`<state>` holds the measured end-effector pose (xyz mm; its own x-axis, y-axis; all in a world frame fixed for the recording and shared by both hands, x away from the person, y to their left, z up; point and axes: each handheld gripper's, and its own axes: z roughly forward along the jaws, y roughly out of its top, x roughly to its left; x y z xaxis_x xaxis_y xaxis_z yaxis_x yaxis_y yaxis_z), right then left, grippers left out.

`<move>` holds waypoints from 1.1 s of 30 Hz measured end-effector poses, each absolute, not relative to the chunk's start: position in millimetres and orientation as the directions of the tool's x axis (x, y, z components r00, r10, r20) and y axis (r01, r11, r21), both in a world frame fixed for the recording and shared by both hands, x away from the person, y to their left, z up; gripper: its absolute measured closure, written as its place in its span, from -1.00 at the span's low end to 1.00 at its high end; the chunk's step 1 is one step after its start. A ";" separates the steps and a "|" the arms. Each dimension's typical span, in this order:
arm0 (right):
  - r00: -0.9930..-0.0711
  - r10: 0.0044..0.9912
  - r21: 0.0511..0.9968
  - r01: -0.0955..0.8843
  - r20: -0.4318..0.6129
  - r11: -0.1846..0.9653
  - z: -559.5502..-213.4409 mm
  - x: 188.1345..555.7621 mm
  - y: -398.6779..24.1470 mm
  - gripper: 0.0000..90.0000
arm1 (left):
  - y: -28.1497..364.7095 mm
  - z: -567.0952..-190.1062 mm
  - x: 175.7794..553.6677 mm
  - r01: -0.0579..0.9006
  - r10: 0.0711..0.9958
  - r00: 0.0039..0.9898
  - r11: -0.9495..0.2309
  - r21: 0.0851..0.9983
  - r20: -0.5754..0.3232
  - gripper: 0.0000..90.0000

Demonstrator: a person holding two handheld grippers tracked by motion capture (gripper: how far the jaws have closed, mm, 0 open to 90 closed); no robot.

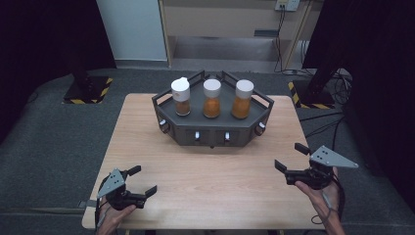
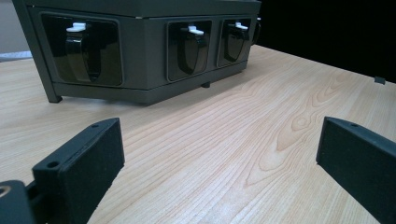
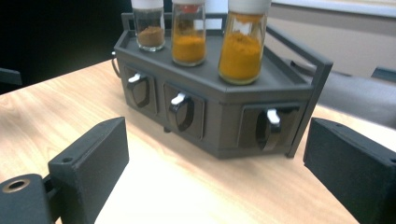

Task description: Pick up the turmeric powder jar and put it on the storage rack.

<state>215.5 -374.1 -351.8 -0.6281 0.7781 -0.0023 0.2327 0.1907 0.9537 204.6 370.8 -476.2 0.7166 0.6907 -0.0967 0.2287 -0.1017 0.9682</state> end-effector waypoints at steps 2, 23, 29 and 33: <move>-0.626 0.780 0.951 0.245 0.005 0.191 -356.0 212.2 -375.4 -0.85 | 370.5 -476.2 204.7 0.228 0.690 0.717 -0.104 0.968 -0.095 -1.00; -0.589 0.807 0.941 0.292 0.038 0.169 -412.9 196.4 -380.3 -0.84 | 370.1 -476.2 205.4 0.232 0.690 0.717 -0.106 0.967 -0.096 -1.00; -0.586 0.809 0.945 0.287 0.043 0.158 -419.2 195.6 -382.1 -0.84 | 370.1 -476.2 205.7 0.229 0.688 0.719 -0.109 0.967 -0.093 -1.00; -0.593 0.804 0.943 0.291 0.048 0.158 -421.4 196.4 -382.9 -0.84 | 369.3 -475.7 205.7 0.225 0.685 0.723 -0.114 0.968 -0.088 -1.00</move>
